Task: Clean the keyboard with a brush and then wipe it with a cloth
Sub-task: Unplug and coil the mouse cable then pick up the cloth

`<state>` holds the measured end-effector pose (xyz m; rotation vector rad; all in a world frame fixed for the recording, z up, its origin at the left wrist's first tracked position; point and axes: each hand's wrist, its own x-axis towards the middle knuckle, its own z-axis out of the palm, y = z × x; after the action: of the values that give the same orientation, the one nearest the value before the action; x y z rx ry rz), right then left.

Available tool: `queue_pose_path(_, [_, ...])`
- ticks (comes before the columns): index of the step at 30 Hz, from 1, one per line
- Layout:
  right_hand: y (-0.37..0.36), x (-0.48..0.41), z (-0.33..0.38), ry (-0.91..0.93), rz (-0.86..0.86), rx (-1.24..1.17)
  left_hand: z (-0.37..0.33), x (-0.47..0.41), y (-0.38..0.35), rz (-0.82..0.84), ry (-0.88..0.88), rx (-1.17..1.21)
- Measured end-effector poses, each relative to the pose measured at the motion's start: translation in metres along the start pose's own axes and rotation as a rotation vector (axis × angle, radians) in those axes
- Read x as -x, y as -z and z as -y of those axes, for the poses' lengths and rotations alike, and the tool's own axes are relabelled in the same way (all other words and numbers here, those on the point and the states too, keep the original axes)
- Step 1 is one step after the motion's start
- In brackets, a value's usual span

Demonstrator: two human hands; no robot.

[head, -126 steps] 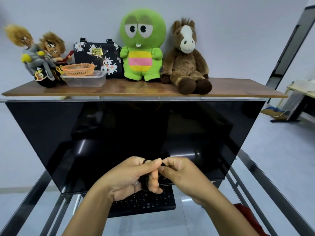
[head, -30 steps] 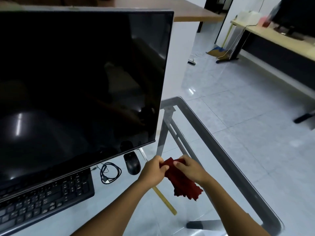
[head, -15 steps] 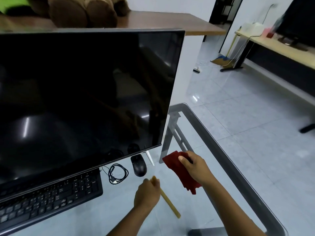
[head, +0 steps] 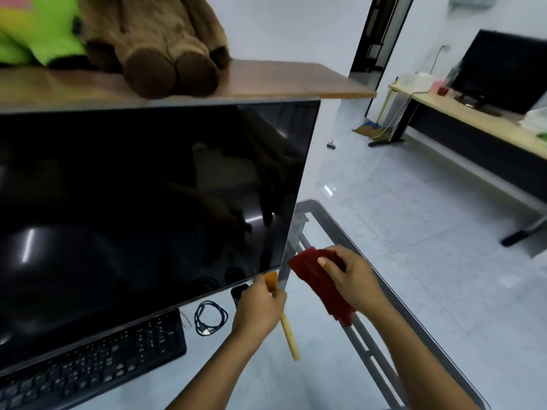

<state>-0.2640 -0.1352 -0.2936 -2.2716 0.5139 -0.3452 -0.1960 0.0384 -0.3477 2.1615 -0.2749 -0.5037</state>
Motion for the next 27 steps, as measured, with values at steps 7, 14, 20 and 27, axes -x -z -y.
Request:
queue_pose_path(7, [0.083, -0.019, 0.108, 0.211, -0.324, 0.022, -0.123, 0.027, 0.111, -0.144, -0.457, 0.192])
queue_pose_path(14, [0.161, -0.095, 0.19, 0.329, -0.424, 0.059, -0.247, 0.004, 0.197, -0.246, -0.646, 0.224])
queue_pose_path(20, [0.187, -0.199, 0.212, 0.409, -0.412, 0.138, -0.307, -0.07, 0.24, -0.305, -0.475, 0.223])
queue_pose_path(27, [0.163, -0.309, 0.229, 0.411, -0.308, 0.062, -0.317, -0.175, 0.258, -0.361, -0.183, 0.054])
